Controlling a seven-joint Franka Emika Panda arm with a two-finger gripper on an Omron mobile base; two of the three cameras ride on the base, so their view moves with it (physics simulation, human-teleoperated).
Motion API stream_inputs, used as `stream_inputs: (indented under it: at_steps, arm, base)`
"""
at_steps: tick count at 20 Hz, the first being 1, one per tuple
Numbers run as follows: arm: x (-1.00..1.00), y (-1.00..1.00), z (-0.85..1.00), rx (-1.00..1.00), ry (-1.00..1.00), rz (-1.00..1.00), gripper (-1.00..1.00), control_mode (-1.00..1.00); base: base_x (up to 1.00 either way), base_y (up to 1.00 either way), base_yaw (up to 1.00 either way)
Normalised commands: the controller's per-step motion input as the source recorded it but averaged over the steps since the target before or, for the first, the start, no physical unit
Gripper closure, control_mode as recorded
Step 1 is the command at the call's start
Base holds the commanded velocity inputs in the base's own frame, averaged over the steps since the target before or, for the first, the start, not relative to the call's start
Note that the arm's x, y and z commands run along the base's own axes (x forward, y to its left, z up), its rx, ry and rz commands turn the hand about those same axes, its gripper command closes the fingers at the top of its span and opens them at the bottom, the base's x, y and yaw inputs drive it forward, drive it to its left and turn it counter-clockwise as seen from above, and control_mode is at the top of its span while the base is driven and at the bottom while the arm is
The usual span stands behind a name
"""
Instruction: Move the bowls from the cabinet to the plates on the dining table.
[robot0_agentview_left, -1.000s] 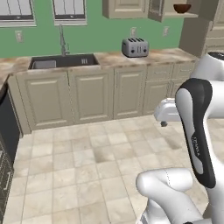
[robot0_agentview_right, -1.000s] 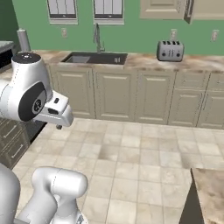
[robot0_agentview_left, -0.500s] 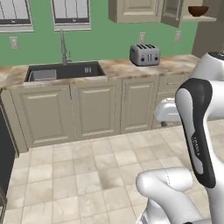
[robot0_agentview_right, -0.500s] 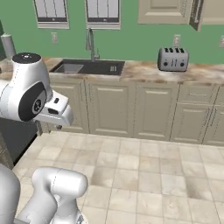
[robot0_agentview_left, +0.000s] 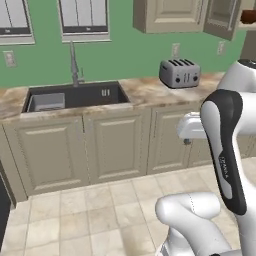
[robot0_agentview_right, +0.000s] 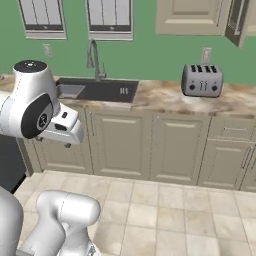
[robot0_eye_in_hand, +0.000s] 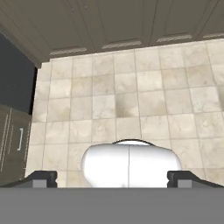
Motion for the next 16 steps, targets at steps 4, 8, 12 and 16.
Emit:
stream_inputs:
  at_steps: [4, 8, 12, 16]
  arm:
    - [0.00, 0.00, 0.00, 0.00, 0.00, 0.00, -1.00, 1.00]
    - [0.00, 0.00, 0.00, 0.00, 0.00, 0.00, -1.00, 1.00]
    - [0.00, 0.00, 0.00, 0.00, 0.00, 0.00, -1.00, 1.00]
    - [0.00, 0.00, 0.00, 0.00, 0.00, 0.00, -1.00, 1.00]
  base:
    - [1.00, 0.00, 0.00]
    - [0.42, -0.32, -0.01]
    - [-0.07, -0.96, 0.00]
    - [-0.05, -1.00, 0.00]
